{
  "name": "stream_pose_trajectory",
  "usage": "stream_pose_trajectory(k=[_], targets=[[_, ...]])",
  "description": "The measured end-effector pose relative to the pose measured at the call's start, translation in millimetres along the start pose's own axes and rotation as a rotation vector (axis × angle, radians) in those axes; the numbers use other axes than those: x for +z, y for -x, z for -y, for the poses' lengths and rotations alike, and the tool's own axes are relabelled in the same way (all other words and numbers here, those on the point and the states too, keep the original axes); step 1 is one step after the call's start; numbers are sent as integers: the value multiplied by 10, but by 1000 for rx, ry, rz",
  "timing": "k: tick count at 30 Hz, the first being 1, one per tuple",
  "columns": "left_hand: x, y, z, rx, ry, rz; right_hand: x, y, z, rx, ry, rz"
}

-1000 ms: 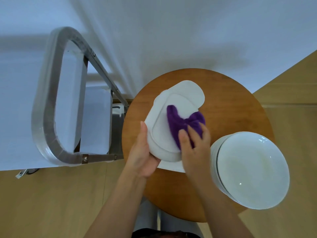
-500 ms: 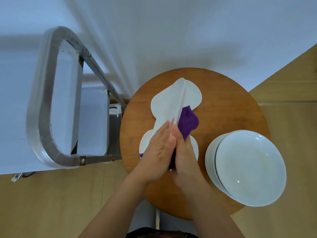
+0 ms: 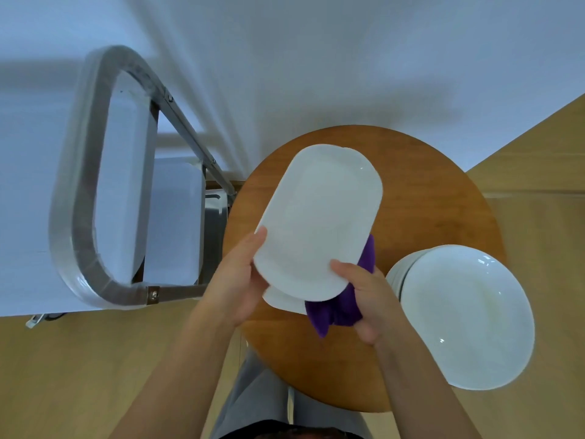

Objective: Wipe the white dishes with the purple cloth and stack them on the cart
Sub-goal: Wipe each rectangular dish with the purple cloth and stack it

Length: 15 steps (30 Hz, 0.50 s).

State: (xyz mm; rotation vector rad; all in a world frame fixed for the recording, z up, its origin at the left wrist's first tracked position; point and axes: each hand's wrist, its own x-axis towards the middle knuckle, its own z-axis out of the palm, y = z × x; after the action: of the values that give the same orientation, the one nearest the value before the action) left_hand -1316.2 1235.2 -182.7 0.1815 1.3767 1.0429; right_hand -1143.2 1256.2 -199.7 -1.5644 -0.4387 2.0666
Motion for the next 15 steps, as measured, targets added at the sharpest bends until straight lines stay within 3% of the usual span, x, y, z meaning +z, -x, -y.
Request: stream_pose_trajectory(k=[1, 3, 6, 9, 11, 13, 15], targets=[[-3, -7, -6, -54, 131, 23, 14, 10, -10, 24, 64, 26], [-1, -32, -2, -30, 142, -19, 34, 30, 34, -17, 284, -19], [11, -43, -7, 51, 58, -105, 8, -42, 184, -278, 454, -262], [86, -11, 11, 27, -12, -152, 58, -173, 415, -589, 585, -315], [171, 16, 31, 59, -94, -154, 108, -287, 514, -747, 1016, -352], [238, 21, 11, 130, -152, -171, 164, -358, 538, -758, 1424, -444], [271, 5, -5, 176, -167, -203, 214, -359, 513, -708, 1488, -461]])
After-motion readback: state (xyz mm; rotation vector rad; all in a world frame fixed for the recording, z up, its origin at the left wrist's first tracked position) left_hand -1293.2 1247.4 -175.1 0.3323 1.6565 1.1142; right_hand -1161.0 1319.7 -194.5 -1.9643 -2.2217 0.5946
